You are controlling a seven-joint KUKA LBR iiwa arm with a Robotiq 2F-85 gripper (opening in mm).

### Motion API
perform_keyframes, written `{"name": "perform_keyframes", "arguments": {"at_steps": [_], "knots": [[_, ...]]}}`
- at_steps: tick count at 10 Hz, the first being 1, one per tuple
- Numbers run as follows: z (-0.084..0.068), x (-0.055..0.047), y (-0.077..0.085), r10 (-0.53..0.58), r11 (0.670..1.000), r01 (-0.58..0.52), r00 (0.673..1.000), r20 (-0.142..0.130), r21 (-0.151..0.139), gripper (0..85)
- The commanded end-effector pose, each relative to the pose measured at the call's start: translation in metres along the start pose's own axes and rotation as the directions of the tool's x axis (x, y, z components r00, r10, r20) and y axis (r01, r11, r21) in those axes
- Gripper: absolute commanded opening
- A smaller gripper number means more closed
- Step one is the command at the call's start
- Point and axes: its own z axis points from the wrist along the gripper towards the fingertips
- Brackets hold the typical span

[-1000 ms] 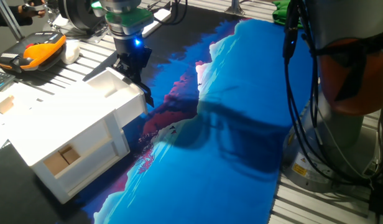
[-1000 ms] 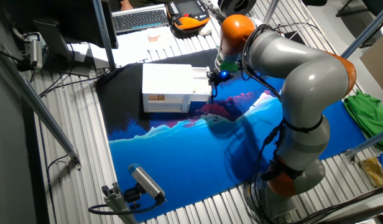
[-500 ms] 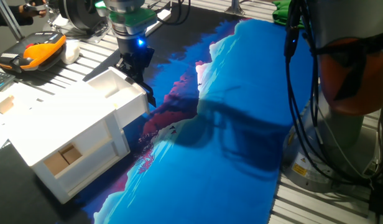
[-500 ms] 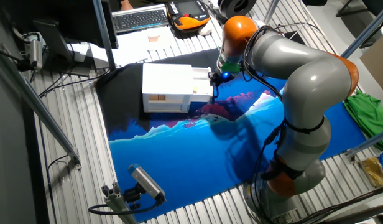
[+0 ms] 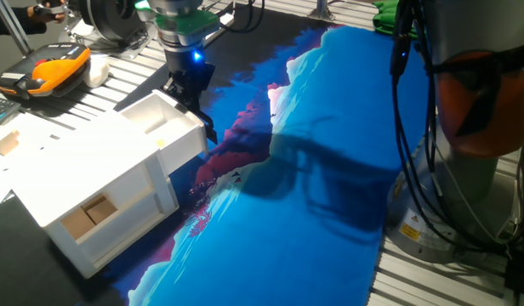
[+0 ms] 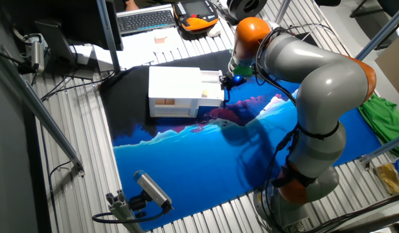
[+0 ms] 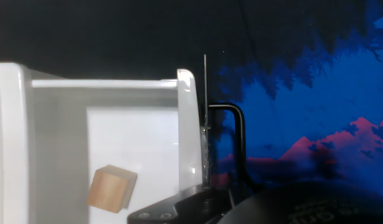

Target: Grasp the handle and open the drawer

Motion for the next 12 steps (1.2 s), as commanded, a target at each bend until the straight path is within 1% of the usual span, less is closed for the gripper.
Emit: {"name": "perform_keyframes", "arguments": {"at_steps": [1,7,9,12], "knots": [[0.000,0.000,-0.001,0.000,1.000,0.000,1.000,0.000,0.000,0.0],[-0.002,-0.003,-0.015,-0.009,1.000,0.009,1.000,-0.005,-0.002,0.0],[-0.001,-0.001,-0.018,-0.011,1.000,0.011,1.000,-0.007,-0.005,0.0],[-0.002,0.000,-0.026,-0.023,1.000,0.023,1.000,-0.005,-0.005,0.0]]}}
